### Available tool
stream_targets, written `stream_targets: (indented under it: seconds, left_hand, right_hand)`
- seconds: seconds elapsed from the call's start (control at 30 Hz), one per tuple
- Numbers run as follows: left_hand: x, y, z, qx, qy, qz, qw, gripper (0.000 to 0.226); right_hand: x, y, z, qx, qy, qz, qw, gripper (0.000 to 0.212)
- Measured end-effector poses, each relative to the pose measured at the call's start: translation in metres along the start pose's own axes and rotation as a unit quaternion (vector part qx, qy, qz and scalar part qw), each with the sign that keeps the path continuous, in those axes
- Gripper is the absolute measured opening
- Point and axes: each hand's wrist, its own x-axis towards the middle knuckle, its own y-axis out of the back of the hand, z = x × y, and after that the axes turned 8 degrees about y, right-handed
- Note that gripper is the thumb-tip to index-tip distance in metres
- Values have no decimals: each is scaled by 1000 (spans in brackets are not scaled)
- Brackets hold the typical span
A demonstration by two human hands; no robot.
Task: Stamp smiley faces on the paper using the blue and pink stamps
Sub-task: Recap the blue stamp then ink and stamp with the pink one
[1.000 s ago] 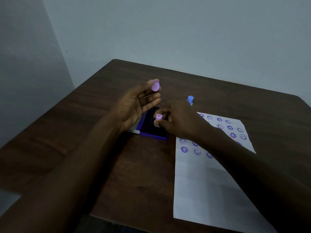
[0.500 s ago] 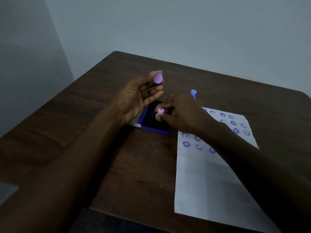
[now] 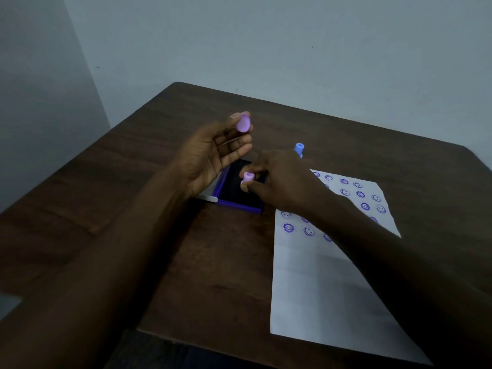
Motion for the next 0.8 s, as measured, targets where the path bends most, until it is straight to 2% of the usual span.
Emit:
stream_targets:
  seconds: [0.33, 0.4, 0.5, 0.57, 0.7, 0.8]
  left_hand:
    - [-4, -1, 1, -7, 1, -1, 1000, 21]
    - [-5, -3, 1, -6, 4, 3, 1000, 20]
    - [-7, -8, -1, -6, 13, 8, 1000, 20]
    - [-7, -14, -3, -7, 23, 6, 1000, 20]
    - [-7, -27, -11, 11, 49, -20, 999, 20]
    - [-7, -33, -16, 24, 64, -47, 997, 26]
  right_hand:
    - [-6, 9, -2, 33, 8, 36, 999, 17]
    - [-10, 21, 2, 80, -36, 98, 991, 17]
    - [-23, 51, 17, 188, -121, 201, 954, 32]
    - [-43, 70, 30, 237, -148, 238, 930, 33]
    - [-101, 85, 43, 232, -202, 252, 917, 24]
    - [-140, 82, 46, 168, -237, 236, 927, 26]
